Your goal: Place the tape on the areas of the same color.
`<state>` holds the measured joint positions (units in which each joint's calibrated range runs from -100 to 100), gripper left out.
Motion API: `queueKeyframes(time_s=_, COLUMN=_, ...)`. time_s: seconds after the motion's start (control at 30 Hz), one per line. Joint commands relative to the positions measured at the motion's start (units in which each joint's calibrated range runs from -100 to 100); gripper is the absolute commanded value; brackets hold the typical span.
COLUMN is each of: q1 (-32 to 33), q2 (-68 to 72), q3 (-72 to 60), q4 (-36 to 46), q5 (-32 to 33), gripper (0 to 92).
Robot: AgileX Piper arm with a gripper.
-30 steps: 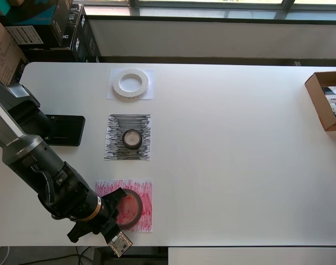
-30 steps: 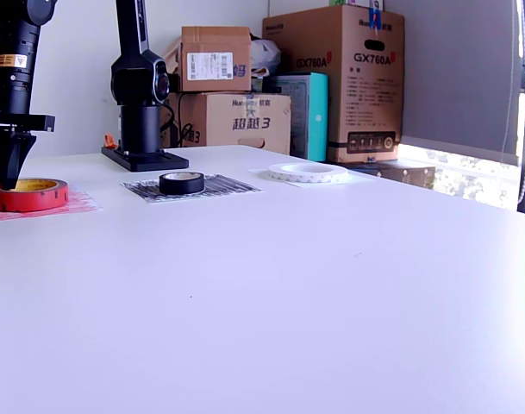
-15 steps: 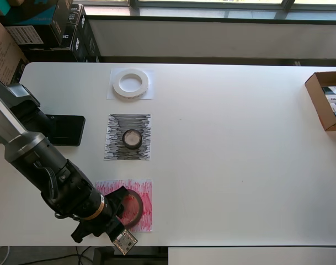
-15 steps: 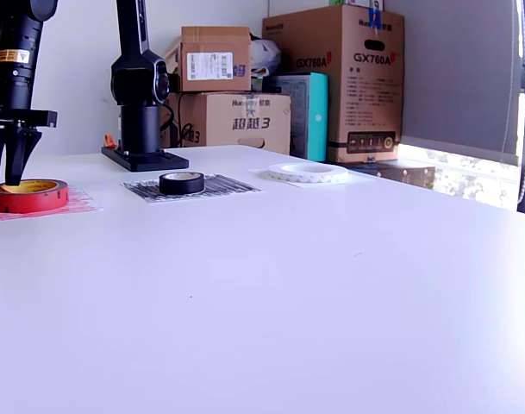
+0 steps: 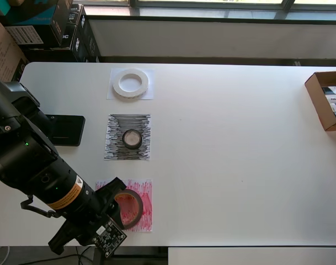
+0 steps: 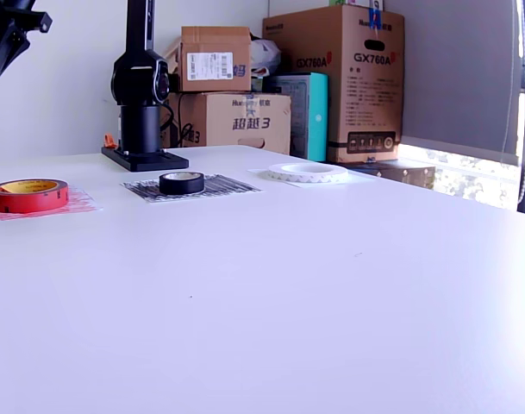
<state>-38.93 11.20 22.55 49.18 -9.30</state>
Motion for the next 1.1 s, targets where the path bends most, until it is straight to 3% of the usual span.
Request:
queueKeyframes(time_s=0.0, q1=5.8, q2=-4.74, q3=-2.88, q4=-0.26, q5=-1.17, gripper=46.0)
queueKeyframes(time_s=0.27, q1=25.37, q2=-5.21, q3=-10.06, q4=-1.11, q5=-1.26, gripper=29.5)
queueKeyframes(time_s=0.53, q1=39.5, q2=-5.31, q3=-14.33, q4=-1.11, q5=-1.26, gripper=15.5)
queueKeyframes(time_s=0.67, q1=44.79, q2=-5.4, q3=-14.69, q4=-1.11, q5=-1.26, gripper=11.5)
queueKeyframes(time_s=0.8, q1=48.73, q2=-5.4, q3=-14.51, q4=-1.11, q5=-1.26, gripper=0.0)
queueKeyframes(time_s=1.07, q1=51.42, q2=-13.16, q3=-9.88, q4=-2.21, q5=-0.85, gripper=0.2)
